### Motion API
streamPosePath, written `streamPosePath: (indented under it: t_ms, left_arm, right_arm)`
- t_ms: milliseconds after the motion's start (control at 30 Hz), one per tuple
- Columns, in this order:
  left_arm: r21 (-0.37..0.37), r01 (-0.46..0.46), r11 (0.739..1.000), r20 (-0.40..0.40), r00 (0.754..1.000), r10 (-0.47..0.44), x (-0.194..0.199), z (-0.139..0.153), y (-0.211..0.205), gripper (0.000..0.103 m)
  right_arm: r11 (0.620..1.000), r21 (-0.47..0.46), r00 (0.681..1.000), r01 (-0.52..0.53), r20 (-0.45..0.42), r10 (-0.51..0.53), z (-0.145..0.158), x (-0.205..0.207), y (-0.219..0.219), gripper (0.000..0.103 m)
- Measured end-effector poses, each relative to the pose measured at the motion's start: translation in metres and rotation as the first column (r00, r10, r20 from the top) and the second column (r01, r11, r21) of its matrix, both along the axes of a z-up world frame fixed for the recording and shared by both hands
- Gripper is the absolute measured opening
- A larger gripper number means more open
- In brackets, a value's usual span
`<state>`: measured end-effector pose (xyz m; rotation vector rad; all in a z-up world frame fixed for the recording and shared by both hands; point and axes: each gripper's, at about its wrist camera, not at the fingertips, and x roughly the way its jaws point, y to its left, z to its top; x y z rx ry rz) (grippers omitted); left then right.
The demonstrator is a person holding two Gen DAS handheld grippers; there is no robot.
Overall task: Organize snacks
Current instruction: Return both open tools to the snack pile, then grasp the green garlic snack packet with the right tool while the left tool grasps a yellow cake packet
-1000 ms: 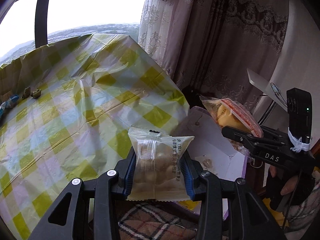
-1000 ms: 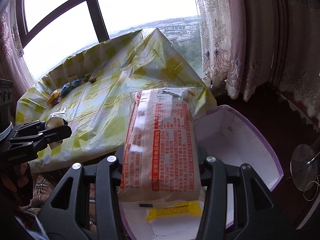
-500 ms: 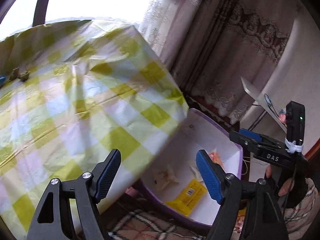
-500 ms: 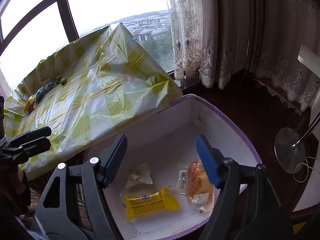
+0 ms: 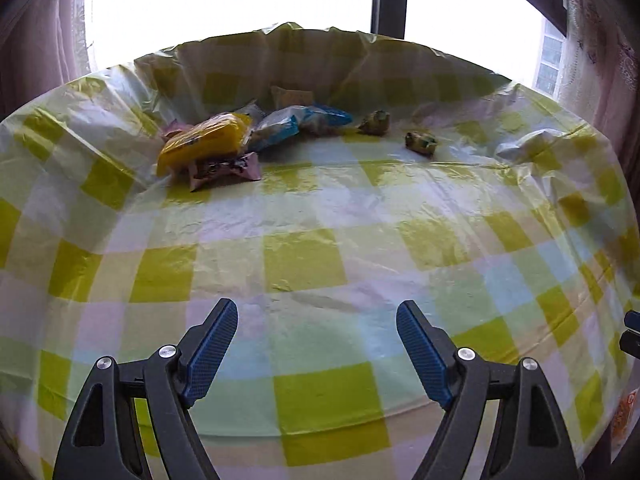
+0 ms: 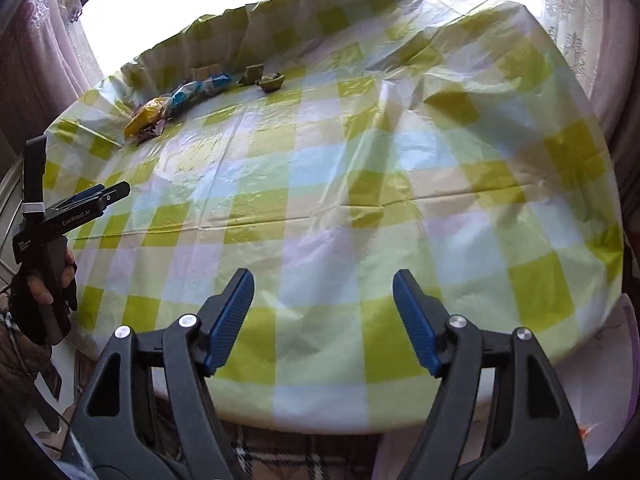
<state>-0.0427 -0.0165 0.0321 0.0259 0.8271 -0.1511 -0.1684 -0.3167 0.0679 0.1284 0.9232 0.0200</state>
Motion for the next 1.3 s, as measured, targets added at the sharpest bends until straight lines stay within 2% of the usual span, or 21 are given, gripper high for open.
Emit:
streamPosePath:
  t_ms: [67, 200, 300, 400, 500, 600, 733, 767, 800, 867, 933, 967, 1000, 1033, 1067, 1133, 1200, 1300]
  left_arm:
    - [0.001, -0.048, 0.999, -0.023, 0.999, 0.048, 0.013, -0.006, 0.022, 0.083]
    - [-0.046, -0.114, 0.992, -0.061, 0.992, 0.111, 0.025, -0.017, 0.049, 0.083]
    - [-0.097, -0.134, 0.986, -0.066, 0.99, 0.128, 0.028, -0.017, 0.056, 0.084]
    - [-0.11, -0.138, 0.984, -0.069, 0.989, 0.131, 0.029, -0.018, 0.056, 0.087]
    - [-0.084, -0.128, 0.988, -0.076, 0.99, 0.121, 0.033, -0.019, 0.051, 0.091]
    - [-0.046, -0.085, 0.995, -0.103, 0.992, 0.08, 0.038, -0.022, 0.042, 0.103]
    - [0.015, -0.069, 0.998, -0.116, 0.991, 0.07, 0.04, -0.026, 0.035, 0.103]
    - [0.015, -0.07, 0.997, -0.116, 0.991, 0.071, 0.04, -0.026, 0.035, 0.103]
    - [0.015, -0.07, 0.997, -0.116, 0.991, 0.071, 0.04, -0.026, 0.035, 0.103]
    - [0.016, -0.069, 0.997, -0.117, 0.991, 0.071, 0.04, -0.026, 0.036, 0.103]
    - [0.014, -0.055, 0.998, -0.145, 0.988, 0.057, 0.045, -0.025, 0.038, 0.103]
    - [-0.015, -0.069, 0.998, -0.163, 0.985, 0.065, 0.05, -0.022, 0.042, 0.103]
    - [-0.083, -0.096, 0.992, -0.183, 0.98, 0.08, 0.058, -0.019, 0.051, 0.103]
    - [-0.173, -0.131, 0.976, -0.205, 0.974, 0.094, 0.069, -0.016, 0.063, 0.103]
    - [-0.267, -0.171, 0.948, -0.231, 0.967, 0.109, 0.083, -0.014, 0.077, 0.103]
    - [-0.406, -0.294, 0.865, -0.299, 0.937, 0.178, 0.114, -0.015, 0.106, 0.103]
    - [-0.482, -0.433, 0.762, -0.345, 0.893, 0.288, 0.146, -0.015, 0.132, 0.103]
    - [-0.481, -0.613, 0.627, -0.418, 0.789, 0.45, 0.19, -0.01, 0.154, 0.103]
  right_arm:
    - [0.999, 0.001, 0.999, -0.035, -0.02, 0.035, -0.008, 0.037, 0.012, 0.075]
    - [0.997, 0.02, 0.996, -0.077, -0.049, 0.078, -0.023, 0.119, 0.026, 0.075]
    - [0.995, -0.019, 0.995, -0.093, -0.036, 0.093, -0.032, 0.18, 0.033, 0.076]
    - [0.991, -0.064, 0.993, -0.116, -0.007, 0.115, -0.038, 0.236, 0.041, 0.082]
    - [0.983, -0.105, 0.989, -0.147, -0.012, 0.147, -0.041, 0.286, 0.054, 0.082]
    - [0.974, -0.126, 0.982, -0.187, -0.017, 0.186, -0.043, 0.325, 0.067, 0.082]
    - [0.96, -0.153, 0.972, -0.234, -0.019, 0.234, -0.045, 0.353, 0.08, 0.081]
    - [0.958, -0.151, 0.969, -0.245, -0.014, 0.246, -0.045, 0.354, 0.081, 0.072]
    - [0.955, -0.15, 0.966, -0.254, -0.002, 0.257, -0.043, 0.352, 0.082, 0.044]
    - [0.953, -0.139, 0.962, -0.27, 0.011, 0.274, -0.042, 0.346, 0.084, 0.039]
    - [0.948, -0.12, 0.955, -0.293, 0.017, 0.297, -0.041, 0.341, 0.085, 0.038]
    - [0.947, -0.116, 0.952, -0.301, 0.016, 0.305, -0.042, 0.34, 0.086, 0.038]
    - [0.945, -0.121, 0.952, -0.303, 0.011, 0.307, -0.042, 0.34, 0.086, 0.038]
    - [0.943, -0.133, 0.951, -0.304, 0.009, 0.308, -0.043, 0.34, 0.088, 0.038]
    - [0.942, -0.142, 0.951, -0.305, 0.009, 0.309, -0.043, 0.34, 0.089, 0.038]
    - [0.942, -0.138, 0.951, -0.306, 0.008, 0.31, -0.043, 0.341, 0.086, 0.038]
    - [0.944, -0.122, 0.951, -0.307, 0.009, 0.31, -0.045, 0.344, 0.087, 0.039]
    - [0.944, -0.117, 0.95, -0.308, 0.009, 0.311, -0.046, 0.345, 0.087, 0.039]
